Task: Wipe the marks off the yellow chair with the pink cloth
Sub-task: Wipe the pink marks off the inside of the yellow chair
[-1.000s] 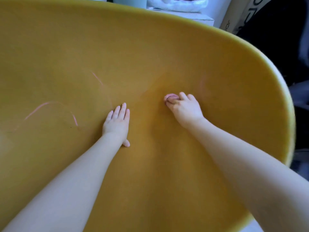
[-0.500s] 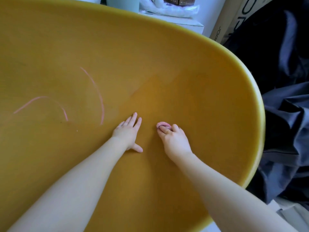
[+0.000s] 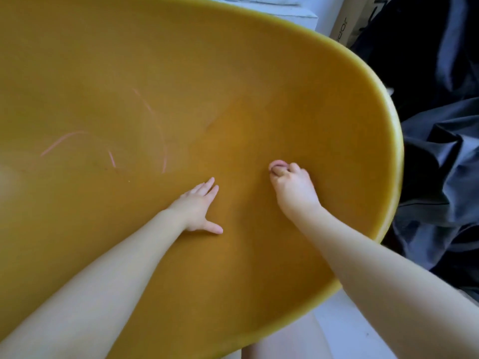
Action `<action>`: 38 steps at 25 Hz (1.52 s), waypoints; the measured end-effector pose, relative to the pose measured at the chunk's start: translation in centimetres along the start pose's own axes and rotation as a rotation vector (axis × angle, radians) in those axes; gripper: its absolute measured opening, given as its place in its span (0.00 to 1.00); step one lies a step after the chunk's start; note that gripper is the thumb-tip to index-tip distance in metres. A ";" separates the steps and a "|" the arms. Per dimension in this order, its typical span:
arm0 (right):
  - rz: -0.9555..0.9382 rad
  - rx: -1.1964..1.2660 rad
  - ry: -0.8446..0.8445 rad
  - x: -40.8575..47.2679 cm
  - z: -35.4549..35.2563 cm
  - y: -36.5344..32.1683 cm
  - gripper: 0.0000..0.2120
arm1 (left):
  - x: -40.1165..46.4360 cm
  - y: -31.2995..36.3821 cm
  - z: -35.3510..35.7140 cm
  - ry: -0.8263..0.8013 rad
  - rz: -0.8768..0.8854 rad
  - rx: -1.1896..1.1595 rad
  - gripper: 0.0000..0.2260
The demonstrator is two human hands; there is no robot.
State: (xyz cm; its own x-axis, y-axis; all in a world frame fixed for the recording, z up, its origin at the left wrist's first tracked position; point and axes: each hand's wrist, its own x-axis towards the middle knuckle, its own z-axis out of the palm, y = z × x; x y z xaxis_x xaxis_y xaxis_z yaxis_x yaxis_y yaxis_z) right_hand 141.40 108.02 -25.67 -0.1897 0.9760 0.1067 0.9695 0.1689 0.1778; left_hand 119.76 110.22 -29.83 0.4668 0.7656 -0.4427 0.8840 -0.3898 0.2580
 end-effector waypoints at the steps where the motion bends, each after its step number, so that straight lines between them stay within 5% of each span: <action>1: -0.020 0.082 -0.108 -1.5 1.5 -2.2 0.20 | -0.5 0.1 0.5 -0.009 0.001 0.006 0.49; 6: -0.076 0.333 -0.275 -6.4 2.5 -10.8 0.25 | -3.6 -0.1 2.2 -0.019 -0.046 0.050 0.53; 9: -0.148 0.168 -0.263 -5.8 1.8 -7.6 0.20 | -5.2 -0.4 3.3 -0.071 -0.100 0.078 0.55; 13: 0.077 -0.063 -0.124 -2.8 -0.5 0.0 0.18 | -5.5 -0.1 4.0 -0.102 -0.128 0.051 0.56; 16: 0.118 -0.014 -0.148 -3.5 -0.6 -1.5 0.18 | -5.4 0.0 3.9 -0.095 -0.146 0.083 0.56; 22: -0.233 0.297 -0.386 -11.4 0.5 -12.0 0.20 | -5.7 1.4 3.1 -0.087 -0.091 0.232 0.47; 26: -0.255 0.089 -0.422 -9.9 -1.1 -5.9 0.18 | -5.8 2.5 1.9 -0.078 -0.045 0.190 0.42; 31: -0.029 -0.224 -0.182 -4.3 -5.3 4.3 0.18 | -4.0 4.6 1.8 -0.110 0.016 0.094 0.40; 34: 0.057 -0.162 -0.140 -3.8 -5.0 3.2 0.16 | -2.8 5.0 1.8 -0.087 0.027 0.005 0.39; 38: -0.155 -0.094 -0.298 -6.8 -2.0 -0.7 0.19 | -1.0 5.1 1.3 -0.045 0.019 -0.023 0.46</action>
State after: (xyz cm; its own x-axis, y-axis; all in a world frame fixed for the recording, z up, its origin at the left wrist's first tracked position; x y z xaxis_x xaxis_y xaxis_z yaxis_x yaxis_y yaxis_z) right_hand 141.70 100.97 -24.56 -0.2665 0.9391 -0.2170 0.9113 0.3188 0.2605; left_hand 123.83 106.86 -29.17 0.4847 0.7339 -0.4759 0.8744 -0.3920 0.2860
